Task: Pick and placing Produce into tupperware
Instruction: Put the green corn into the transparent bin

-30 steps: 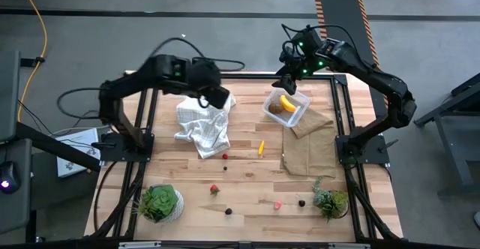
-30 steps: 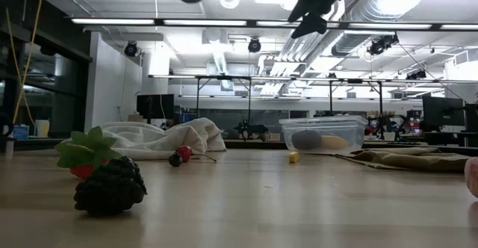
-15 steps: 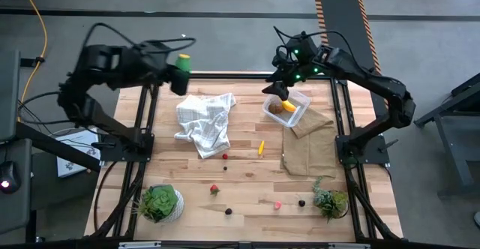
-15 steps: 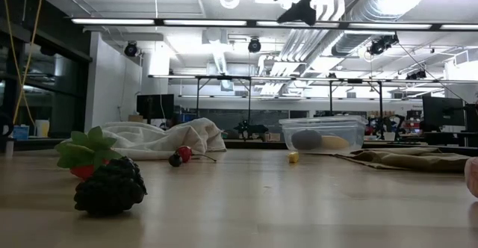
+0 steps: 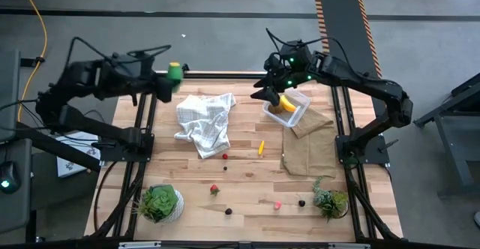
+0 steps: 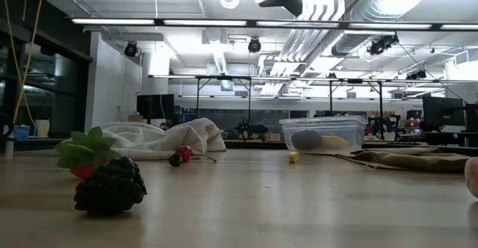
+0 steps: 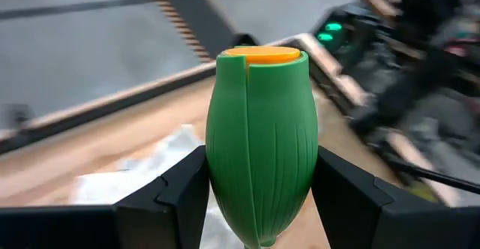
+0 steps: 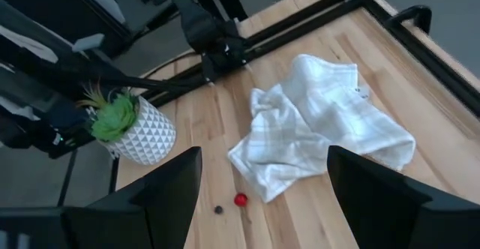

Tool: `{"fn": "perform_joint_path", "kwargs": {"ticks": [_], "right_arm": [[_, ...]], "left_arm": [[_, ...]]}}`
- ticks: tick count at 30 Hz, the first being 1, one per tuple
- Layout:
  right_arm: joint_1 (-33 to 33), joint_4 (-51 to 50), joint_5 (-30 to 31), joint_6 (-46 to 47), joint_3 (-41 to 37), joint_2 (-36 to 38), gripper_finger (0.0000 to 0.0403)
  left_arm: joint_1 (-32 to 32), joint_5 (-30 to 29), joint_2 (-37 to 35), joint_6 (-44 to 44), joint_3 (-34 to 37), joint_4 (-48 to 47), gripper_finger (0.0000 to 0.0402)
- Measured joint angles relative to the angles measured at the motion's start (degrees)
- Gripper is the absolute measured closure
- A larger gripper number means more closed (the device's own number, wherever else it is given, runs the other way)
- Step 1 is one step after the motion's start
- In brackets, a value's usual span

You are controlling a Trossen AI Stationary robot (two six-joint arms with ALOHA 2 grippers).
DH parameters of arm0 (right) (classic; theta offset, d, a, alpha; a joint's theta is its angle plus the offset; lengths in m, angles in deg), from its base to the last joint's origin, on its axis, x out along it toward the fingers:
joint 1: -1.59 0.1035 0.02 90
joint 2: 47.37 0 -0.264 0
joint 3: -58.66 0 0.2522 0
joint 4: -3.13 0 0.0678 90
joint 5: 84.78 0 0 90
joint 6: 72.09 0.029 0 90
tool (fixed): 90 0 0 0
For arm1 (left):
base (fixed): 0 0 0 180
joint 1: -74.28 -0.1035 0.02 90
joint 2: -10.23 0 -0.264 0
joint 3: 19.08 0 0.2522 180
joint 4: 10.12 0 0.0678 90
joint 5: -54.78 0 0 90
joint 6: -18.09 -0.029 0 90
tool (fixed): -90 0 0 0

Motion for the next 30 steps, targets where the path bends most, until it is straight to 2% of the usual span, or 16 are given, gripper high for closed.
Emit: {"fn": "perform_joint_path", "kwargs": {"ticks": [7, 12, 17, 22, 30], "right_arm": [[1.80, 0.29, 0.02, 0.20, 0.00, -0.02, 0.0124], [3.12, 4.58, -0.95, 2.82, 0.00, -0.02, 0.0124], [3.60, 11.52, -4.59, 7.44, 0.00, -0.02, 0.0124], [3.56, 16.60, -5.96, 11.52, 0.00, -0.26, 0.0124], [3.65, 24.31, -7.74, 17.41, 0.00, -0.92, 0.0124]], "left_arm": [[-0.01, 12.43, -8.62, -3.78, 26.06, 33.70, 0.0208], [-0.01, 18.20, -9.56, -4.94, 37.12, 51.07, 0.0206], [-0.05, 18.98, -8.53, -6.79, 41.02, 58.31, 0.0205], [-0.07, 20.44, -6.30, -10.88, 41.14, 66.95, 0.0205], [-0.08, 20.51, -1.47, -11.80, 41.13, 76.36, 0.0204]]}}
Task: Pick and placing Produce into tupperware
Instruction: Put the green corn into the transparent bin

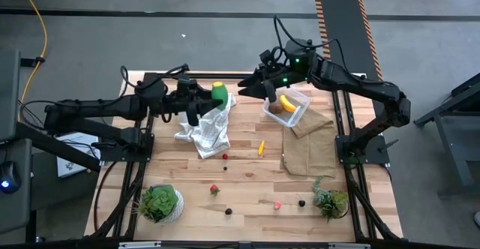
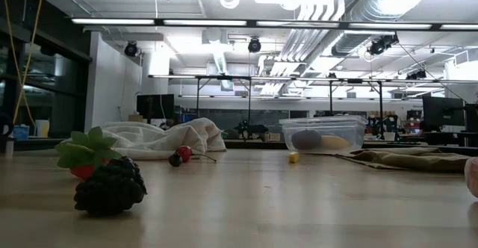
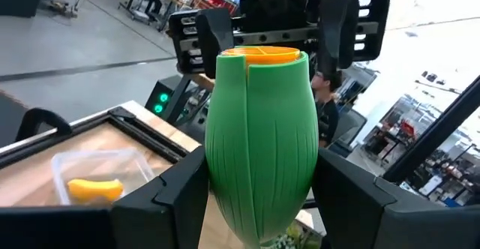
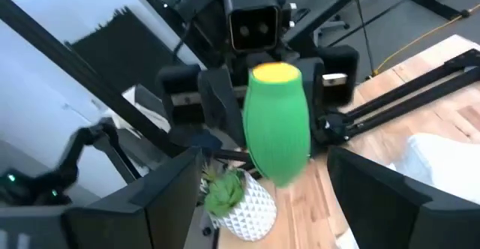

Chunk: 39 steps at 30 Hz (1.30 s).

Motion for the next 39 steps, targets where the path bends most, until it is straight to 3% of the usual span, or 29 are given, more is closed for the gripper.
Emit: {"fn": "perform_joint_path", "kwargs": {"ticks": [9, 25, 39], "right_arm": [[2.08, 1.90, 2.49, 0.49, 0.02, -1.23, 0.0124], [2.90, 5.02, 3.48, -0.40, 0.00, -2.58, 0.0121], [2.90, 6.79, 3.83, -0.36, 0.02, -3.63, 0.0069]], "left_arm": [[-0.02, 1.50, 3.62, 0.47, -0.06, 8.74, 0.0204], [-0.02, 3.00, 3.95, 1.52, -0.06, 8.91, 0.0204], [0.02, 3.66, 5.49, 1.55, -0.13, 10.28, 0.0204]]}}
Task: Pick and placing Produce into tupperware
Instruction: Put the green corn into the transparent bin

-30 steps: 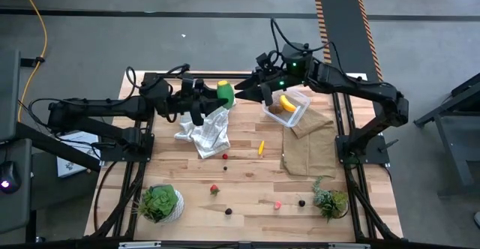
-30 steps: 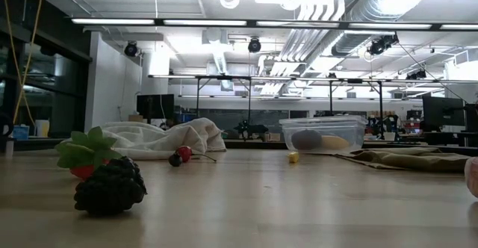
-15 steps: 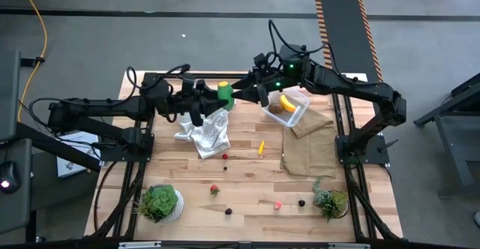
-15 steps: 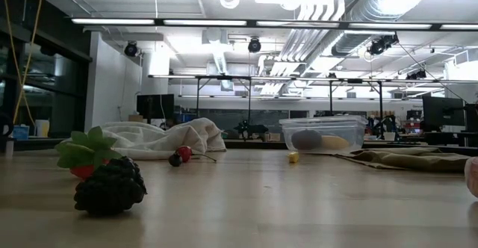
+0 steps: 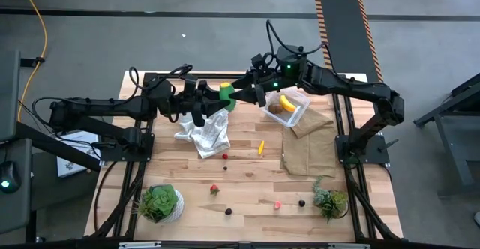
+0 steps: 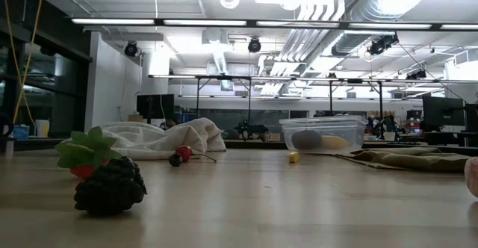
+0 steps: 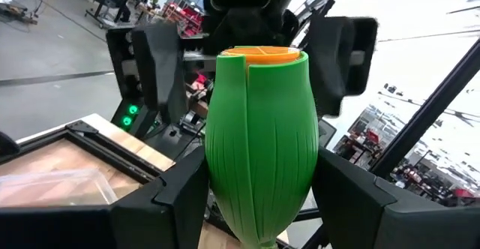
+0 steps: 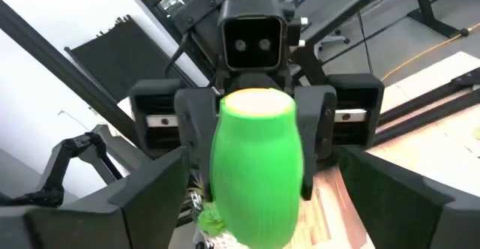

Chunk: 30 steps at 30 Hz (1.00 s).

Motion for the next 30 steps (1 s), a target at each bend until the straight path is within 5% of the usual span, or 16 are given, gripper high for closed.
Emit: {"fn": "perform_joint_path", "kwargs": {"ticks": [30], "right_arm": [[0.00, 1.62, -0.33, -1.20, 0.02, -1.90, 0.0096]], "left_arm": [[-0.04, -0.74, 1.63, 1.12, 0.06, 1.80, 0.0204]]}}
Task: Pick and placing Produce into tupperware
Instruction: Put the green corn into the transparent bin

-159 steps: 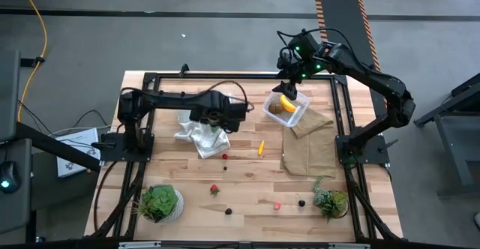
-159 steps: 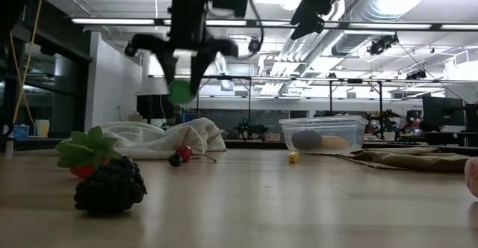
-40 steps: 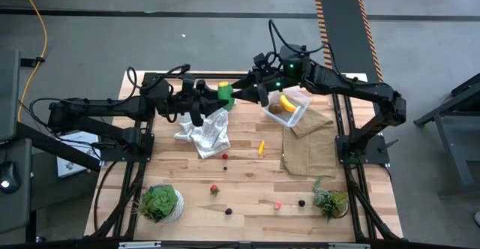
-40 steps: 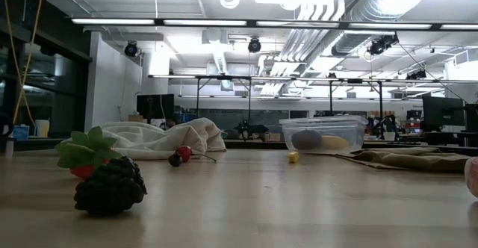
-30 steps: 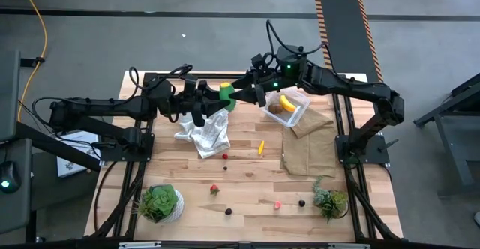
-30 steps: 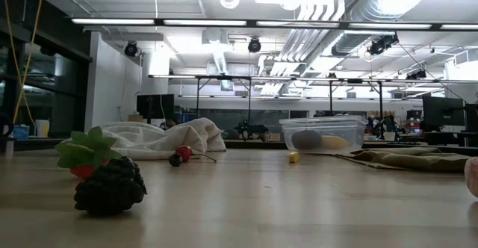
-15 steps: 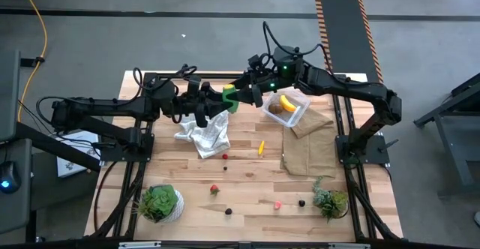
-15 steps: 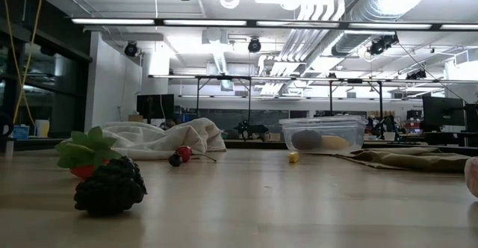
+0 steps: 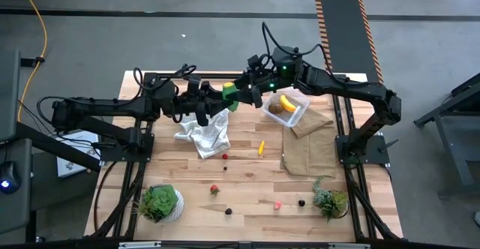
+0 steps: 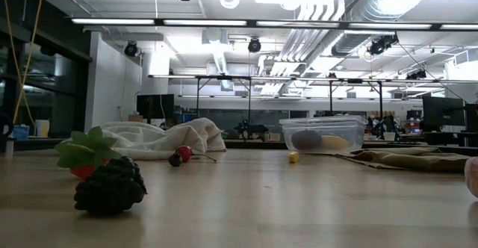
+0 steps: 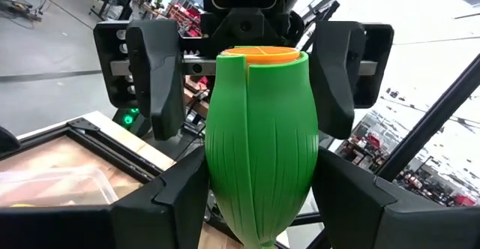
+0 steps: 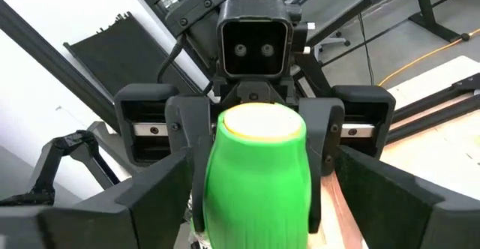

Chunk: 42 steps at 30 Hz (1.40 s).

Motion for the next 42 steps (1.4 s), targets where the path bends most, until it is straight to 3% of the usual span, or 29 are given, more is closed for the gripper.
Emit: {"fn": "perform_joint_path", "kwargs": {"ticks": [34, 42], "right_arm": [[0.28, 1.46, 0.04, -0.33, -0.02, 0.04, 0.0198], [0.26, 1.46, 0.02, -0.39, -0.02, 0.07, 0.0206]], "left_arm": [[0.01, -0.01, 0.02, 0.95, 0.00, 0.28, 0.0204], [0.00, -0.02, 0.02, 0.92, 0.00, 0.27, 0.0204]]}}
